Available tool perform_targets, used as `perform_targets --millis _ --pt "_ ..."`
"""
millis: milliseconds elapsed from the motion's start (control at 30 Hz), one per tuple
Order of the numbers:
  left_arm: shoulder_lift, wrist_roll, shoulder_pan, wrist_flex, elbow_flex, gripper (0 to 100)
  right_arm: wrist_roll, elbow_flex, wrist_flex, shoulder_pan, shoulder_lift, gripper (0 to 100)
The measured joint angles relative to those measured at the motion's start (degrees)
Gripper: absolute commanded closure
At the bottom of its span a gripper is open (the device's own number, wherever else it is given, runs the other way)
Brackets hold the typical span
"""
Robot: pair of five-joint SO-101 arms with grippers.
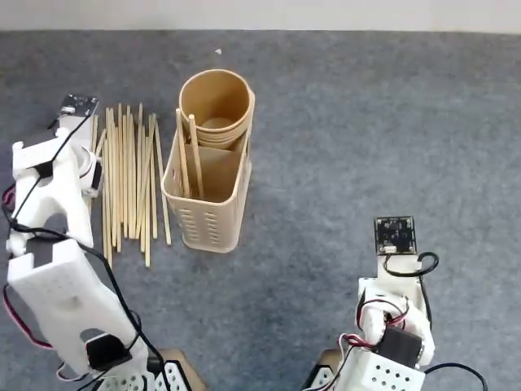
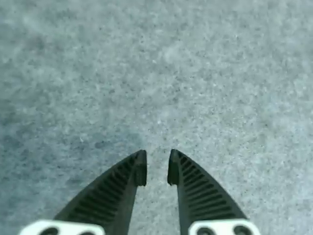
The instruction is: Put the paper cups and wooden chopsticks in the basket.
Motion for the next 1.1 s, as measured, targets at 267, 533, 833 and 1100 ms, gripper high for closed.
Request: perform_targets --millis 267,533,833,1100 --pt "1.32 0.00 -0.79 0.00 -3.34 95 0.00 0.00 0.00 0.00 0.00 91.0" --pt "1.32 0.00 -0.79 9.41 -16.26 100 0.00 0.00 0.00 0.00 0.00 91.0" --pt "1.32 4.04 -0.26 24.44 -36.84 100 0.00 0.00 0.00 0.00 0.00 91.0" --pt "-1.14 12.22 7.03 36.66 -64.79 100 0.00 0.00 0.00 0.00 0.00 91.0"
